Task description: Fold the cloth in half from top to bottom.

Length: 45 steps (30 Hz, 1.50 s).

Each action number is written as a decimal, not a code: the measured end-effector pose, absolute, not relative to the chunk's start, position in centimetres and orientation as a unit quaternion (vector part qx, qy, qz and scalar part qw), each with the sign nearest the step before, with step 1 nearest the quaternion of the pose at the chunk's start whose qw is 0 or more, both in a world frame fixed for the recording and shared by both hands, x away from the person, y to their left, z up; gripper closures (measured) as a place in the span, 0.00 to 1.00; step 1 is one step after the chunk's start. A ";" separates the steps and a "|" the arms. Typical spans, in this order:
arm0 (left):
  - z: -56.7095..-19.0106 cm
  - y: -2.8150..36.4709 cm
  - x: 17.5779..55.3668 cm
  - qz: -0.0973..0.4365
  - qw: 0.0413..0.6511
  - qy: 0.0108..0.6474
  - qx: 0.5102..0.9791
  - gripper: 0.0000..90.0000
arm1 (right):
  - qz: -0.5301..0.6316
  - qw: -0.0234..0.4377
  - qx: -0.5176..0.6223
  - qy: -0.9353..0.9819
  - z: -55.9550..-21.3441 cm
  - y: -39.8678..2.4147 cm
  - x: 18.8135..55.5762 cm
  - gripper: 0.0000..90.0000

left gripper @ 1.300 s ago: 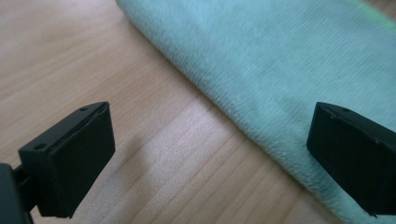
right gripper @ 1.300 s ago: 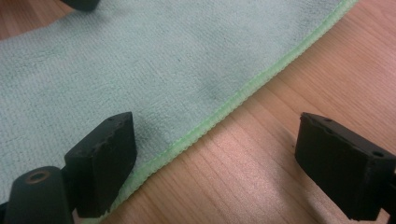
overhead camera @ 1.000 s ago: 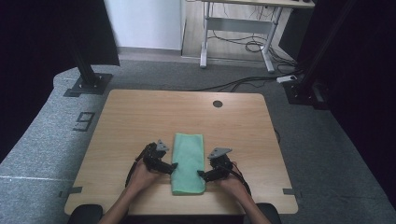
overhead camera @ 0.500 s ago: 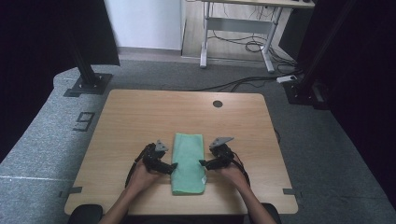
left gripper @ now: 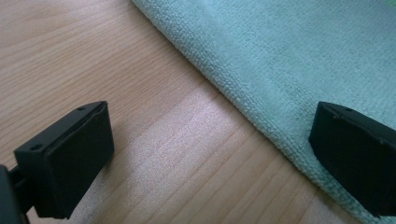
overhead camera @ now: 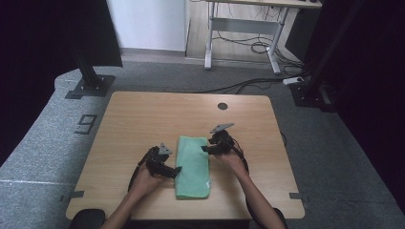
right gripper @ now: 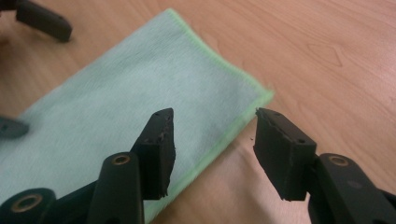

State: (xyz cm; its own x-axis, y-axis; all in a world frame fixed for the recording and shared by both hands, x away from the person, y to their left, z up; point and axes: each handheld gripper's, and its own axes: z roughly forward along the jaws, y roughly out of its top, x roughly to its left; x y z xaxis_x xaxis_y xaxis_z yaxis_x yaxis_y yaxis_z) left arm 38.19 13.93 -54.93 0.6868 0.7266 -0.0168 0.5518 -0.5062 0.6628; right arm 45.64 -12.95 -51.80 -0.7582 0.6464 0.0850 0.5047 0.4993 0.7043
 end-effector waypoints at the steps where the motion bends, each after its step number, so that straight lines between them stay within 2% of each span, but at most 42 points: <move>1: -54.9 13.9 38.2 0.133 0.329 0.373 0.858 0.00 | 0.371 0.094 0.339 0.860 -51.8 -12.8 46.0 0.54; 7: -54.9 13.9 38.2 0.133 0.328 0.373 0.858 0.00 | 0.369 0.093 0.355 0.854 -52.0 -12.3 48.2 0.54; 13: -54.9 13.9 38.2 0.133 0.330 0.374 0.856 0.00 | 0.353 0.085 0.347 0.865 -53.0 -11.3 49.3 0.46; 17: -54.9 13.9 38.2 0.134 0.329 0.374 0.857 0.00 | 0.341 0.086 0.330 0.876 -53.7 -10.7 49.5 0.45; 19: -54.9 13.9 38.2 0.134 0.329 0.374 0.857 0.00 | 0.345 0.085 0.323 0.877 -53.7 -10.5 49.4 0.52; 23: -54.9 13.9 38.2 0.134 0.329 0.375 0.856 0.00 | 0.350 0.062 0.308 0.883 -53.6 -9.9 49.2 0.83; 24: -54.9 13.9 38.2 0.134 0.329 0.374 0.856 0.00 | 0.347 0.053 0.311 0.883 -53.6 -9.8 49.1 0.90; 25: -54.9 13.9 38.2 0.133 0.329 0.375 0.856 0.00 | 0.347 0.048 0.316 0.882 -53.6 -9.7 49.0 0.91; 34: -54.9 13.9 38.2 0.132 0.330 0.374 0.857 0.00 | 0.348 0.050 0.319 0.880 -53.1 -9.9 48.9 0.94; 45: -54.9 13.8 38.1 0.135 0.328 0.380 0.854 0.00 | 0.385 0.058 0.286 0.876 -50.1 -10.5 46.9 0.93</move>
